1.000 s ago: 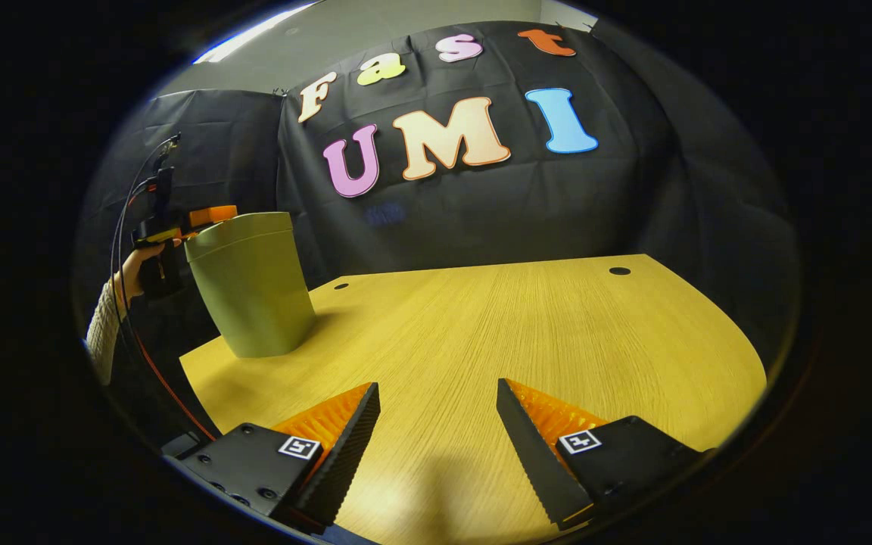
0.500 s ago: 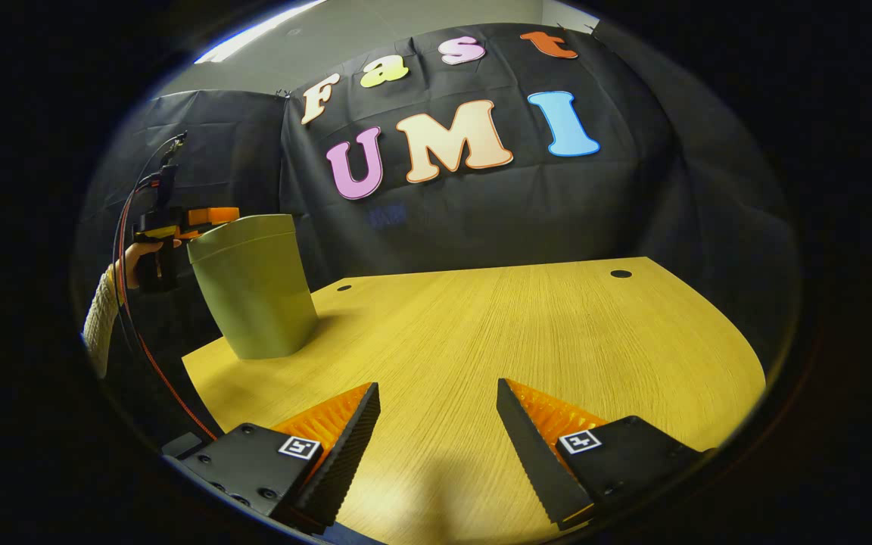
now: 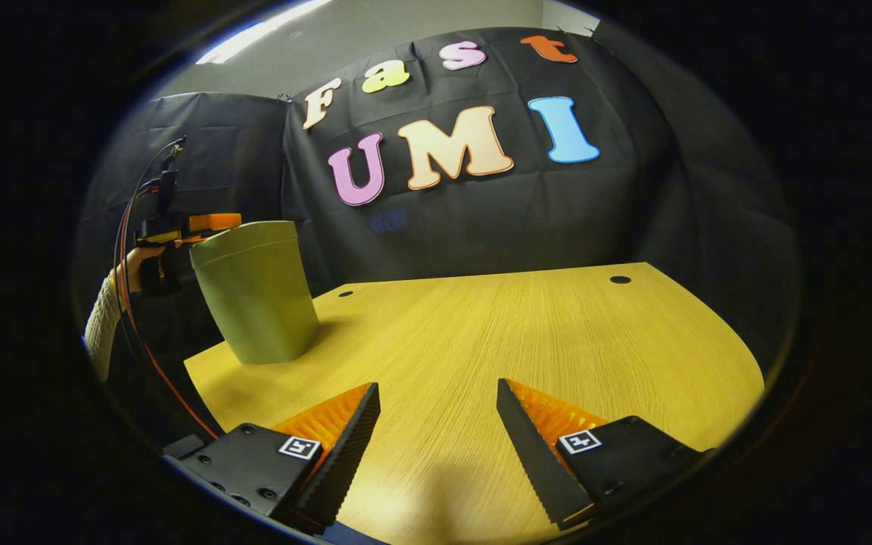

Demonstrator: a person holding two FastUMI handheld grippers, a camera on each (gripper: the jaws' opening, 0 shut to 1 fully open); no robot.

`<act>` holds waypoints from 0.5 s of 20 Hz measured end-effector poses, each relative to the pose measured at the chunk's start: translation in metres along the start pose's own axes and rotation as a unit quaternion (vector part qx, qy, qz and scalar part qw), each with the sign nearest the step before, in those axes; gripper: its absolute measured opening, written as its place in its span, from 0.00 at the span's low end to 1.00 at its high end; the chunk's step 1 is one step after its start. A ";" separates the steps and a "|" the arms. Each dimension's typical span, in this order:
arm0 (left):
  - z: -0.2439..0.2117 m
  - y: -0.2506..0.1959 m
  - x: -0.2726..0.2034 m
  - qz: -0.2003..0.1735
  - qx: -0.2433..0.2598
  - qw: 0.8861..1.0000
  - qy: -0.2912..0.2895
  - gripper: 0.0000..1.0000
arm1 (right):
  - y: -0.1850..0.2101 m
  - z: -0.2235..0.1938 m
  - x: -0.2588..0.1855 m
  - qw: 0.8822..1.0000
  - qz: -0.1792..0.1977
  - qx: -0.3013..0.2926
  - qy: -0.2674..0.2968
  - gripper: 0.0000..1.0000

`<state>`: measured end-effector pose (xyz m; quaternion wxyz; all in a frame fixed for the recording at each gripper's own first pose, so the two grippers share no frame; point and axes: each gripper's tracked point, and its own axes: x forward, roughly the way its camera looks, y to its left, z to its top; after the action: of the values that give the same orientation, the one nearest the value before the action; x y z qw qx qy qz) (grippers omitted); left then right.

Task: Press the lid of the desktop garbage bin to open it, pick up the crumpled paper on the desktop and throw it into the bin, then pick up the pop can on the desktop and drop it into the bin, and finally close the garbage bin lid.

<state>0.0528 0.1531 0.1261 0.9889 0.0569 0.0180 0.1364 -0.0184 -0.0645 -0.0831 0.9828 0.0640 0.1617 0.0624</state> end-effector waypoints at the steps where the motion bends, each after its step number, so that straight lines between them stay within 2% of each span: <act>1: 0.002 0.002 0.000 0.005 -0.005 1.000 -0.006 0.89 | -0.001 0.001 0.000 1.000 -0.003 0.001 -0.001 0.98; 5: 0.028 0.000 -0.006 0.007 0.005 0.999 -0.038 0.92 | -0.007 0.004 -0.001 1.000 -0.013 0.006 -0.006 0.98; 6: 0.037 -0.006 -0.009 0.000 0.007 0.999 -0.046 0.92 | -0.008 0.006 0.000 1.000 -0.015 0.006 -0.007 0.94; 7: 0.047 -0.015 -0.013 -0.008 0.009 0.998 -0.057 0.92 | -0.008 0.006 0.000 1.000 -0.017 0.007 -0.008 0.98; 10: 0.060 -0.047 -0.026 -0.033 0.011 0.996 -0.080 0.92 | -0.006 0.007 -0.001 1.000 -0.017 0.007 -0.010 0.98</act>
<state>0.0432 0.0945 0.1811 0.9905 0.0774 -0.0576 0.0985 -0.0161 -0.0712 -0.0772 0.9848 0.0687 0.1531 0.0439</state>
